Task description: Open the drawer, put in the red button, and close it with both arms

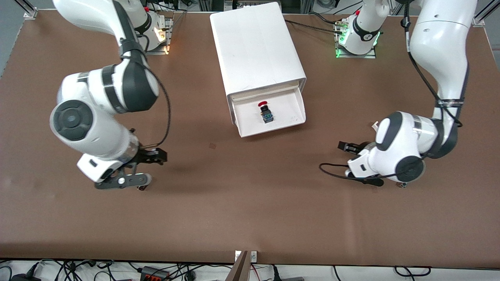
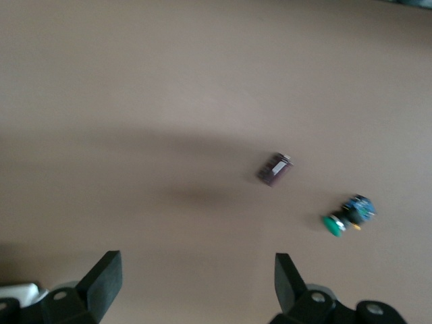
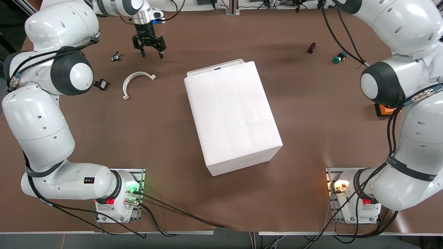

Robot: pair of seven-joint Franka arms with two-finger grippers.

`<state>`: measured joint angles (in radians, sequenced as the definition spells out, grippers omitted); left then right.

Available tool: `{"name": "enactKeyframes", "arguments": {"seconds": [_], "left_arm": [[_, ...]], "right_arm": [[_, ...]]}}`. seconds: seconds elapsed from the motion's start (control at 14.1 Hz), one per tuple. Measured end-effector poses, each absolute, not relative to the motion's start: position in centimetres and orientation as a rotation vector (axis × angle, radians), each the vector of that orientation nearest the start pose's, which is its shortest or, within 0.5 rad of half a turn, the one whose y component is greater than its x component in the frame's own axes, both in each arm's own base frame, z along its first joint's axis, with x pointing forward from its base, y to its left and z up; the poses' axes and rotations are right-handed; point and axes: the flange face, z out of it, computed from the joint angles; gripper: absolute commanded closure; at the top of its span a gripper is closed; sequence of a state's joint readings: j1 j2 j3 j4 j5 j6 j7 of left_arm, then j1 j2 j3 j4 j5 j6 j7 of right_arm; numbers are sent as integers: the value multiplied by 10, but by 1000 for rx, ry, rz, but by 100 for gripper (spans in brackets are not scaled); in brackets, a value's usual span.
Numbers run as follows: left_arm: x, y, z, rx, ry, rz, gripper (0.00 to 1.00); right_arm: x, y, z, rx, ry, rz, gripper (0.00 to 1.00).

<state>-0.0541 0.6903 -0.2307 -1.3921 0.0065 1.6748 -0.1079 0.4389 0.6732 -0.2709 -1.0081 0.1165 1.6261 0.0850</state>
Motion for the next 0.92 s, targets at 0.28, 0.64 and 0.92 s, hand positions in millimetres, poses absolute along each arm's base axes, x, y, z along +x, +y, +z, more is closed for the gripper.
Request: {"name": "enactKeyframes", "arguments": {"seconds": [0.28, 0.64, 0.92], "left_arm": [[646, -259, 292, -3160, -63, 497, 0], [610, -349, 279, -3168, -306, 356, 0], [577, -395, 277, -3166, -315, 388, 0]], "right_arm": [[710, 152, 482, -3184, -146, 56, 0], [701, 95, 499, -3167, -24, 68, 0], [677, 35, 532, -3123, 38, 32, 0]]}}
